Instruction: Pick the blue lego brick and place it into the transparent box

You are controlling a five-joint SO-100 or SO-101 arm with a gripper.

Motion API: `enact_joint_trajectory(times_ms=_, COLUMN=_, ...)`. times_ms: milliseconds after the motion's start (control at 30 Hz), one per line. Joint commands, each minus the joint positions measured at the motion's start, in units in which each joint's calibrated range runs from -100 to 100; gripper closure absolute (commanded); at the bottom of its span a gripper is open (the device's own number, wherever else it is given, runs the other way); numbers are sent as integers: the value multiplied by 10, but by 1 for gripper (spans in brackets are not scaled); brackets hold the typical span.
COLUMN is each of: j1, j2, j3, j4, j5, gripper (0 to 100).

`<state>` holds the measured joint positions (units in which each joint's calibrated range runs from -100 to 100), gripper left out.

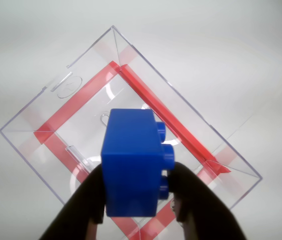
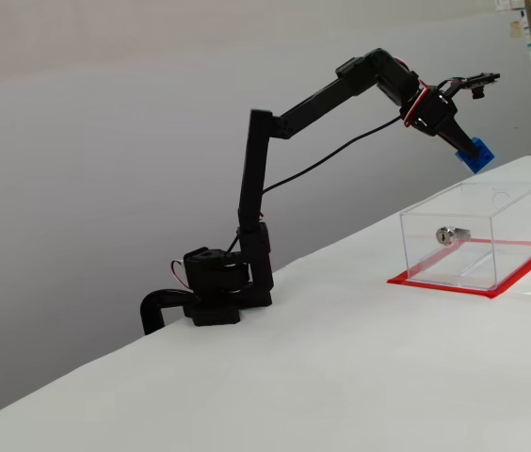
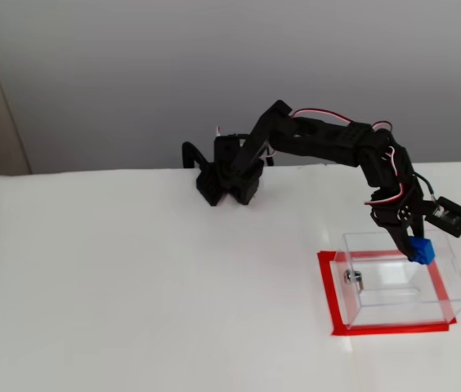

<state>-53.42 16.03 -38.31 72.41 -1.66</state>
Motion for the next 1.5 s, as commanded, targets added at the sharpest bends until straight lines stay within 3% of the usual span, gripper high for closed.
enact_joint_trajectory(times_ms=0, j1=2, j2=-7, j3=-6, j4=-2, j5=-1, gripper=90)
enact_joint_trajectory(times_ms=267, j1=3, j2=-5, j3=-6, j4=-7, j5=3, gripper=74)
enact_joint_trajectory(times_ms=733, j1=8, j2=-5, j3=-6, j4=-8, j5=3, gripper=74)
enact_joint_trajectory(times_ms=1000, j1=9, j2=-6, j3=-8, j4=-8, j5=3, gripper=93)
enact_joint_trajectory(times_ms=1467, j1=61, j2=-67, j3=6, j4=-1, j5=0, gripper=99)
